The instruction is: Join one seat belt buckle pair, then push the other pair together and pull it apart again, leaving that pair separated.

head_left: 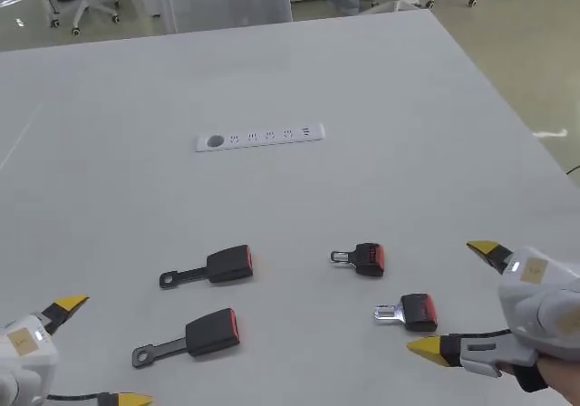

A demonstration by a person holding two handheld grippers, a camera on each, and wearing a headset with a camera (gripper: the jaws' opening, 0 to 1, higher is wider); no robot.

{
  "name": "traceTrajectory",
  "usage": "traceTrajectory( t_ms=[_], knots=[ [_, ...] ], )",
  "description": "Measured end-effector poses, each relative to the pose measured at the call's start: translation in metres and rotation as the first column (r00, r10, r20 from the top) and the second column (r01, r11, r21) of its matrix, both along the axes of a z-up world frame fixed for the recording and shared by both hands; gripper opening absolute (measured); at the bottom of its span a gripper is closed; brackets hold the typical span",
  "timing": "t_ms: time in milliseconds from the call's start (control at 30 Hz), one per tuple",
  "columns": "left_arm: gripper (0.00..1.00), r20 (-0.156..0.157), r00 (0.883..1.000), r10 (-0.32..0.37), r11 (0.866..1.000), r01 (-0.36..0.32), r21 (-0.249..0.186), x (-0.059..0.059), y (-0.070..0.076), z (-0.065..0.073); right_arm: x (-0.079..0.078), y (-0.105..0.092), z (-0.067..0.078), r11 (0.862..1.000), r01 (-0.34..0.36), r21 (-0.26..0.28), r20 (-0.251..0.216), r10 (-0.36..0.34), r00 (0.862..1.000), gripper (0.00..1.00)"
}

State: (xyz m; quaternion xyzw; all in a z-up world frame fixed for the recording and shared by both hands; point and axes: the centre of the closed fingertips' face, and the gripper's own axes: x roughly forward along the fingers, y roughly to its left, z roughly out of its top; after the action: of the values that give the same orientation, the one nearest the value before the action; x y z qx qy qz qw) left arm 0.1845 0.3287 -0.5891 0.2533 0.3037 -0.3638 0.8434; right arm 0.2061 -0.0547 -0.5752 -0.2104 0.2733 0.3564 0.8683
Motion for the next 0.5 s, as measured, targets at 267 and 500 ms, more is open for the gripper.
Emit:
traceTrajectory(
  t_ms=[267,500],
  knots=[
    [1.0,0.021,0.999,0.04,0.999,-0.04,0.012,0.009,0.003,0.006,-0.001,-0.006,-0.006,1.0,0.01,-0.029,-0.033,-0.011,0.999,0.96],
    [1.0,0.007,1.0,0.004,1.0,-0.005,0.031,0.011,-0.002,0.003,-0.002,-0.007,-0.008,0.998,-0.027,-0.063,-0.037,0.025,0.999,0.89]
  ],
)
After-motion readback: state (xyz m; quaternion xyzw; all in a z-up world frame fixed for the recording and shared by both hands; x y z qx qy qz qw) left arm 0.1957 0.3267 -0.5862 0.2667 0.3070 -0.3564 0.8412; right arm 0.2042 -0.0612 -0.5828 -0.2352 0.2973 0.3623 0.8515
